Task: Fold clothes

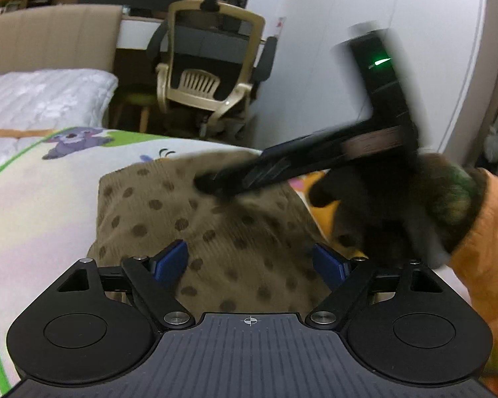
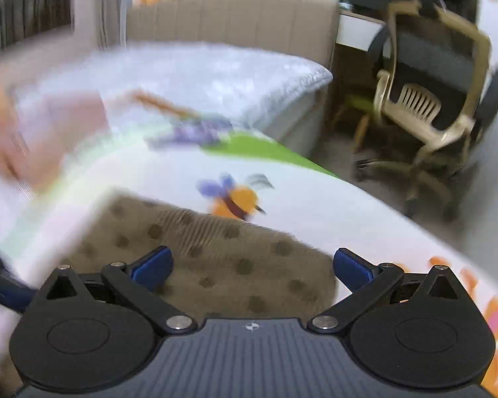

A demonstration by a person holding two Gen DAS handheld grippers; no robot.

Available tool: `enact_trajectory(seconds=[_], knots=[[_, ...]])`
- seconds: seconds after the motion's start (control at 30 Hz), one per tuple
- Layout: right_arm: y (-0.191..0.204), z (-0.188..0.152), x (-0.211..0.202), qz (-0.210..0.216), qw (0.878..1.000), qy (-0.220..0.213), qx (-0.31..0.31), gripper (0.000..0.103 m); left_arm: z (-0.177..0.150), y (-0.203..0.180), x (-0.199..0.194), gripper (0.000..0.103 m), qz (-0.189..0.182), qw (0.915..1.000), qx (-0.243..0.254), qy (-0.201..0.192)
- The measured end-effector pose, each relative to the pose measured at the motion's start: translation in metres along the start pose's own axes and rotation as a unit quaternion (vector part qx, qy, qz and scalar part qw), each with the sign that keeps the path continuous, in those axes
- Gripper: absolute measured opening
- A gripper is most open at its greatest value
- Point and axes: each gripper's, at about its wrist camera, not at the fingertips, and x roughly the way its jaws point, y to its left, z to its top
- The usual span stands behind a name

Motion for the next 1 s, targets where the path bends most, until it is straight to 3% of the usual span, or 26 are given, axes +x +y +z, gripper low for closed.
enact_trajectory(seconds=[0.17, 0.57, 0.83, 0.9, 1.0], knots=[[-0.025, -0.014, -0.013, -0.037, 0.997, -0.038, 0.062, 0.103, 0.0, 0.001, 0.0, 0.088, -0.004, 1.0, 0.001, 0.002], [-0.027, -0.031, -0.022, -0.084, 0.996, -0.028, 0.016, 0.103, 0.002, 0.004, -0.008, 0.089, -0.004, 1.0, -0.008, 0.0], [-0.022, -0.105, -0.068, -0.069, 0.997, -0.001, -0.021, 0.103, -0.019, 0.009, -0.041, 0.093, 0.005, 0.9998, -0.02, -0.005], [-0.023, -0.12, -0.085, -0.07, 0.997, -0.004, -0.025, 0.103, -0.027, 0.011, -0.052, 0.093, 0.019, 0.9997, -0.018, 0.002], [-0.023, -0.138, -0.122, -0.037, 0.998, -0.036, -0.02, 0.103, -0.043, 0.013, -0.071, 0.093, 0.022, 0.9994, -0.021, 0.014]])
